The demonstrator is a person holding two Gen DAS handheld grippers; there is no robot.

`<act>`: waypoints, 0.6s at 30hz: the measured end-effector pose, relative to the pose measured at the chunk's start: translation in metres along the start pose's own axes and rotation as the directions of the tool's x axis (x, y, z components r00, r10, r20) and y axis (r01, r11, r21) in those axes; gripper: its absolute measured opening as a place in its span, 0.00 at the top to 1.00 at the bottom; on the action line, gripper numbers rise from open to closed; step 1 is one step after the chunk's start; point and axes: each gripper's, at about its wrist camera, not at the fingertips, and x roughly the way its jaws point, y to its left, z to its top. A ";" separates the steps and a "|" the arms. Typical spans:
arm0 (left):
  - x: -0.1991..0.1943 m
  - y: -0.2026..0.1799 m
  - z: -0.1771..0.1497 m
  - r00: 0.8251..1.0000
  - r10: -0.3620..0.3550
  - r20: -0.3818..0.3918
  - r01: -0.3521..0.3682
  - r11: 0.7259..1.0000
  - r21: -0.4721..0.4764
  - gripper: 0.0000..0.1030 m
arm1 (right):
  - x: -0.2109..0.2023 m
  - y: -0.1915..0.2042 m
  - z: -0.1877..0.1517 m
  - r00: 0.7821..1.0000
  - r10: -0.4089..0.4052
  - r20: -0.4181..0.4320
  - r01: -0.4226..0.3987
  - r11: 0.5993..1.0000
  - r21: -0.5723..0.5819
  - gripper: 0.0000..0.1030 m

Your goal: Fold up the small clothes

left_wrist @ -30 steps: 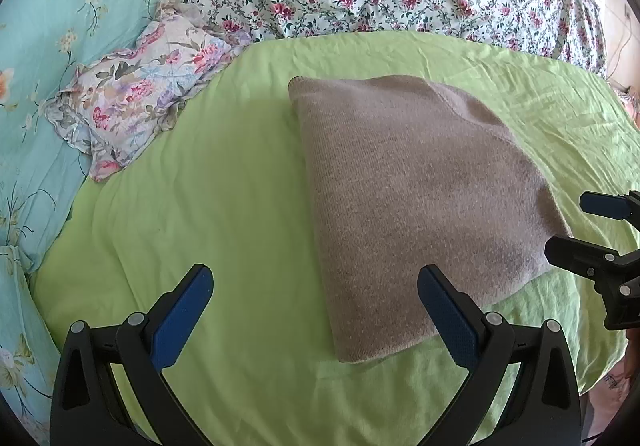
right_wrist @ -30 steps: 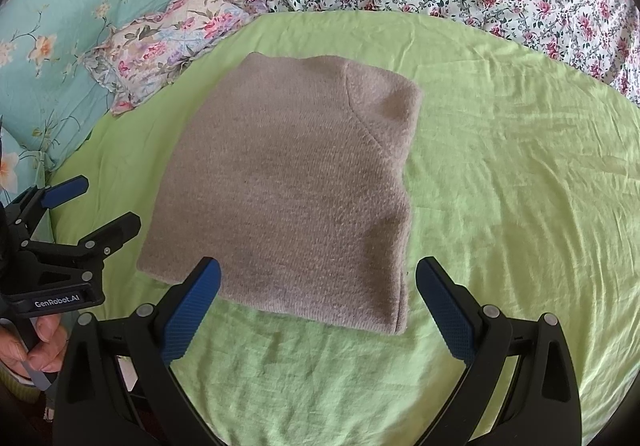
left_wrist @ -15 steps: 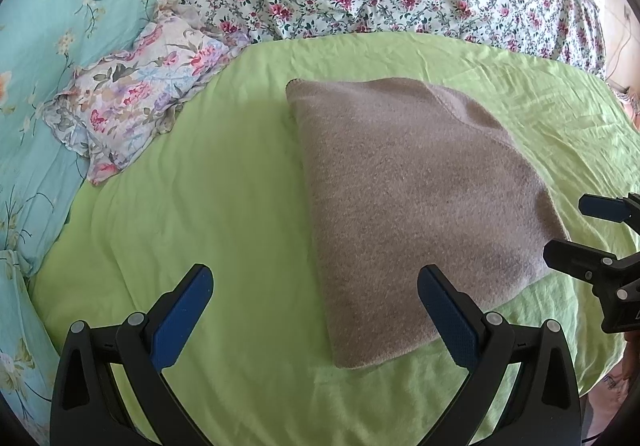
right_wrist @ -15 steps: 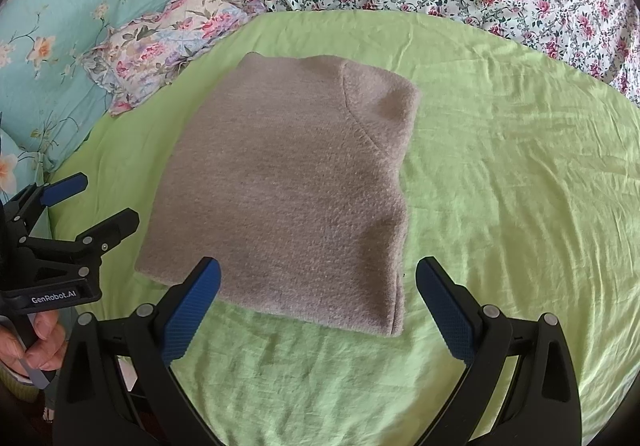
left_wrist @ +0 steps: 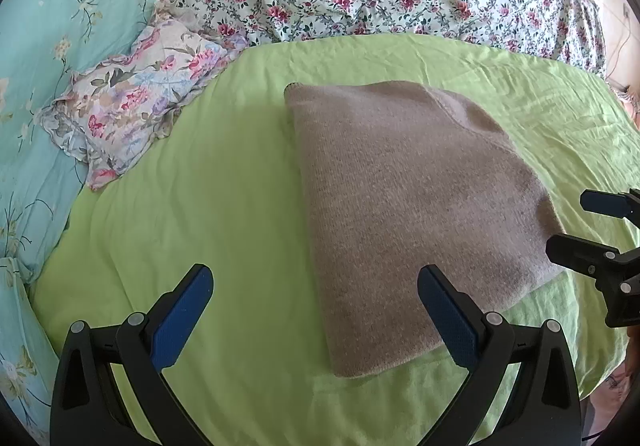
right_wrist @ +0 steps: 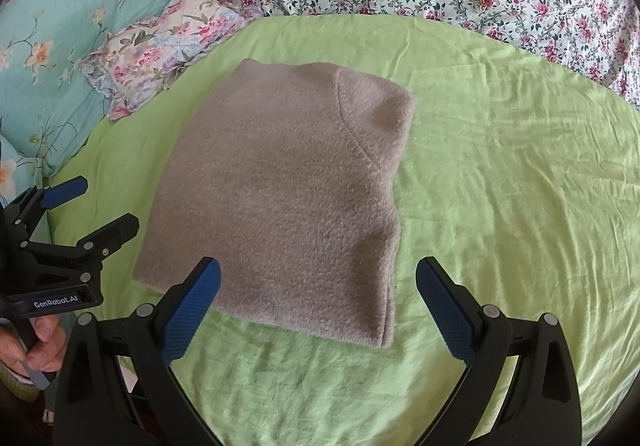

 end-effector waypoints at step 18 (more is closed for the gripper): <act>0.005 -0.003 0.004 1.000 0.000 -0.005 0.000 1.000 0.008 0.01 | 0.003 0.001 0.002 1.000 0.001 -0.006 -0.001 1.000 0.004 0.05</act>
